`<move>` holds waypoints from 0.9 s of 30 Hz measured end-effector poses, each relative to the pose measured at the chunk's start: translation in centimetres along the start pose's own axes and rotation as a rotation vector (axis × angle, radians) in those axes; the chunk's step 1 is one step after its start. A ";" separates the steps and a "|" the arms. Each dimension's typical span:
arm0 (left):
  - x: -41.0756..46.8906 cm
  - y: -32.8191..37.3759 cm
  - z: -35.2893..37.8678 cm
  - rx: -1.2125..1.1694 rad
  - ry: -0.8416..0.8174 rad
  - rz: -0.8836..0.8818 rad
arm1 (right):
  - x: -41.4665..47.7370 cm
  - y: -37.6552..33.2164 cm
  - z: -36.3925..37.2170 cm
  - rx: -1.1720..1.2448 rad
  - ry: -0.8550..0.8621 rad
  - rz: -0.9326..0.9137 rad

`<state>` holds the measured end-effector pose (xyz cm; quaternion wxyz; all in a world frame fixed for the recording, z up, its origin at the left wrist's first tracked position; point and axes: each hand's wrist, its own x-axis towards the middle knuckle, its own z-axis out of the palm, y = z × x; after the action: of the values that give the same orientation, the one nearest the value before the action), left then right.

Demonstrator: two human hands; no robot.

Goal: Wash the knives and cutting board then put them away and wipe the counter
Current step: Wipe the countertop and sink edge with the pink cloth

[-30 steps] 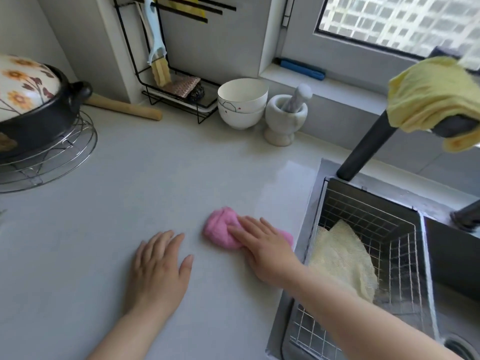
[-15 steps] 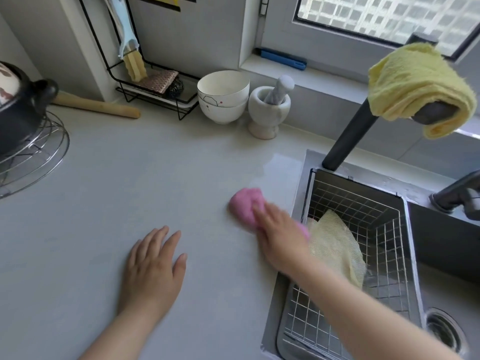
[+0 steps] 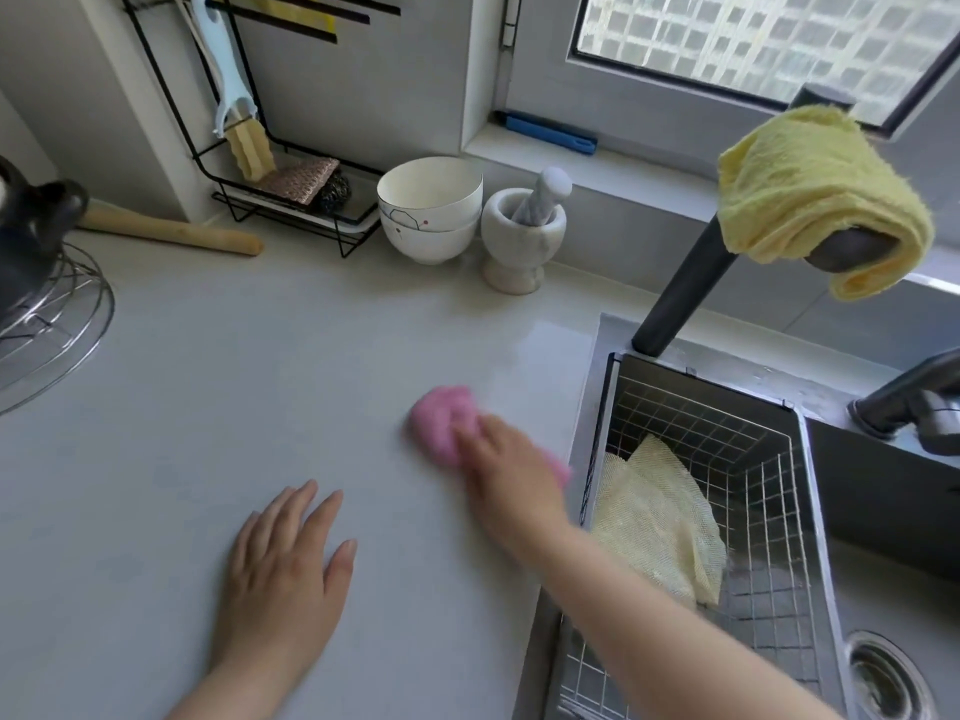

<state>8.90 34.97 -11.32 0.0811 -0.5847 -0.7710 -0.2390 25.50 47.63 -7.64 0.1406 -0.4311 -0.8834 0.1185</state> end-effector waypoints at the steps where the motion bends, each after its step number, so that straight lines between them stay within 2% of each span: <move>1: 0.2 0.0 0.2 0.002 0.030 0.004 | -1.3 -0.8 0.4 0.075 -0.029 -0.124; 3: 0.7 0.1 0.5 0.017 0.101 0.025 | -2.4 -1.1 0.5 0.177 -0.103 -0.272; 4: 1.1 0.2 0.6 0.016 0.120 0.033 | -2.4 -1.2 0.0 0.259 -0.136 -0.266; 7: 2.7 0.9 1.2 -0.021 0.139 0.050 | 0.2 -0.3 -3.0 0.588 -0.162 0.078; 10: 4.7 1.9 2.0 -0.092 0.140 0.063 | 4.3 3.6 -6.0 0.710 -0.179 0.370; 11: 5.5 2.2 2.4 -0.099 0.143 0.072 | 5.3 4.6 -7.0 0.649 -0.135 0.435; 13: 6.9 2.6 3.2 -0.109 0.158 0.099 | 6.2 6.8 -7.5 0.372 0.006 0.536; 15: 8.3 3.0 4.3 -0.127 0.164 0.127 | 5.7 7.4 -6.9 0.135 0.071 0.486; 18: 10.0 3.7 6.0 -0.092 0.138 0.140 | 4.5 5.8 -4.4 -0.119 -0.124 0.156; 19: 10.6 4.0 6.6 -0.075 0.126 0.136 | 4.7 5.9 -3.8 -0.157 -0.199 0.113; 23: 12.3 5.6 8.0 -0.052 0.086 0.135 | 8.2 9.8 -4.5 -0.173 -0.295 0.114; 24: 12.4 5.9 8.2 -0.042 0.077 0.137 | 9.0 10.9 -4.8 -0.182 -0.225 0.158; 27: 12.4 6.2 8.4 -0.025 0.040 0.121 | 12.2 11.8 -4.6 -0.210 -0.106 0.501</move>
<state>12.24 50.76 -11.95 0.1035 -0.6264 -0.7294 -0.2549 28.52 64.86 -5.50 0.0150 -0.6417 -0.7627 0.0795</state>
